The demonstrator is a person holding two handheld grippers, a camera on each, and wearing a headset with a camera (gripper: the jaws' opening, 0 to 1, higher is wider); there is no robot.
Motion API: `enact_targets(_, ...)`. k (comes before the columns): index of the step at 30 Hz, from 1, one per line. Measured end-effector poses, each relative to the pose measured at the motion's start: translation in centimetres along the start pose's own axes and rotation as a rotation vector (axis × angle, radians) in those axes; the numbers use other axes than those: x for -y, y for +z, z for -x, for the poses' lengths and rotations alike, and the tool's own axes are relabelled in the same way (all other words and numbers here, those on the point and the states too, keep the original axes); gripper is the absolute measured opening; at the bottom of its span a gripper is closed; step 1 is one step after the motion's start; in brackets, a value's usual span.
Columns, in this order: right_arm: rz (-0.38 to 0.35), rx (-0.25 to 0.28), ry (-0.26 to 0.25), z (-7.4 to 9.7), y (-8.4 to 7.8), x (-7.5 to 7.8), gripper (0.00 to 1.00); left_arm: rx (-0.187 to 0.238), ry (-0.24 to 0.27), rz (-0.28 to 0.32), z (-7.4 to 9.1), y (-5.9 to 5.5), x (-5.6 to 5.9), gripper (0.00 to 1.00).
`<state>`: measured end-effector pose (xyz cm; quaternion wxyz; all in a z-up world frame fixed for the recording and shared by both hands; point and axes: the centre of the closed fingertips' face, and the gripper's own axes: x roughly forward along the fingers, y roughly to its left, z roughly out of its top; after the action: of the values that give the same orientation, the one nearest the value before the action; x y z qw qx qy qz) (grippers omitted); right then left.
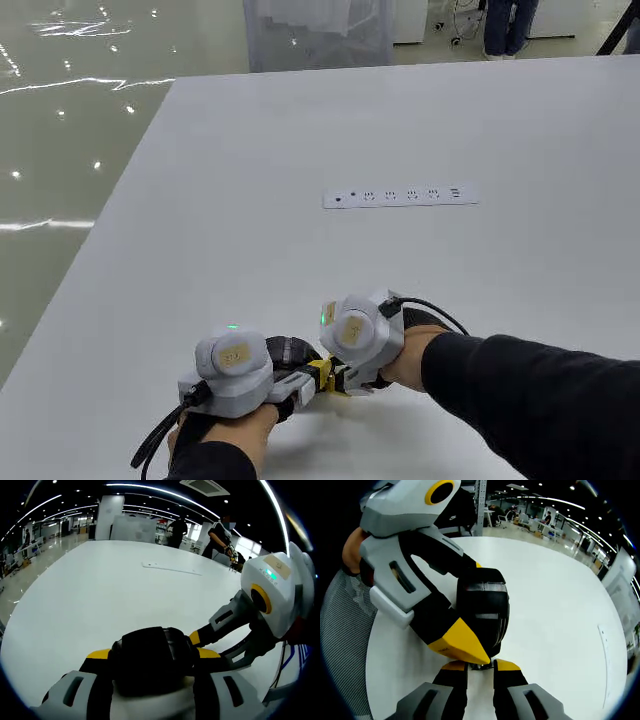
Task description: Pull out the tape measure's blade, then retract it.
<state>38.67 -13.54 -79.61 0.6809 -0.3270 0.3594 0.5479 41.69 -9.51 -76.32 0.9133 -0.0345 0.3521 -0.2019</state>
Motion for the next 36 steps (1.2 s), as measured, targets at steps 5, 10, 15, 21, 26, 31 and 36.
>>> enact_targets(5, -0.044, 0.022, -0.016, 0.6, -0.1, 0.2, 0.18, 0.004, -0.009, -0.035, 0.0, 0.2, 0.1, 0.6)
enact_targets(10, -0.081, 0.06, -0.03, 1.6, 0.1, 0.1, 0.18, 0.022, -0.035, -0.048, 0.5, 0.7, -0.2, 0.62)
enact_targets(15, -0.119, 0.1, -0.049, 2.4, 0.5, 0.2, 0.19, 0.023, -0.056, -0.04, 1.0, 1.1, -1.0, 0.74)
enact_targets(21, -0.166, 0.128, -0.062, 3.2, 0.3, 0.0, 0.22, 0.014, -0.105, -0.066, 1.7, 0.6, -1.0, 0.89)
enact_targets(26, -0.216, 0.152, -0.088, 4.0, -0.1, 0.1, 0.23, 0.072, -0.131, -0.159, 2.1, 1.3, -1.3, 0.99)
enact_targets(31, -0.317, 0.187, -0.109, 5.5, -0.8, 0.0, 0.29, 0.042, -0.221, -0.139, 2.9, 0.7, -0.3, 0.99)
enact_targets(36, -0.309, 0.201, -0.131, 6.6, -1.8, -0.5, 0.31, 0.073, -0.268, -0.159, 3.7, 1.3, -0.4, 0.99)
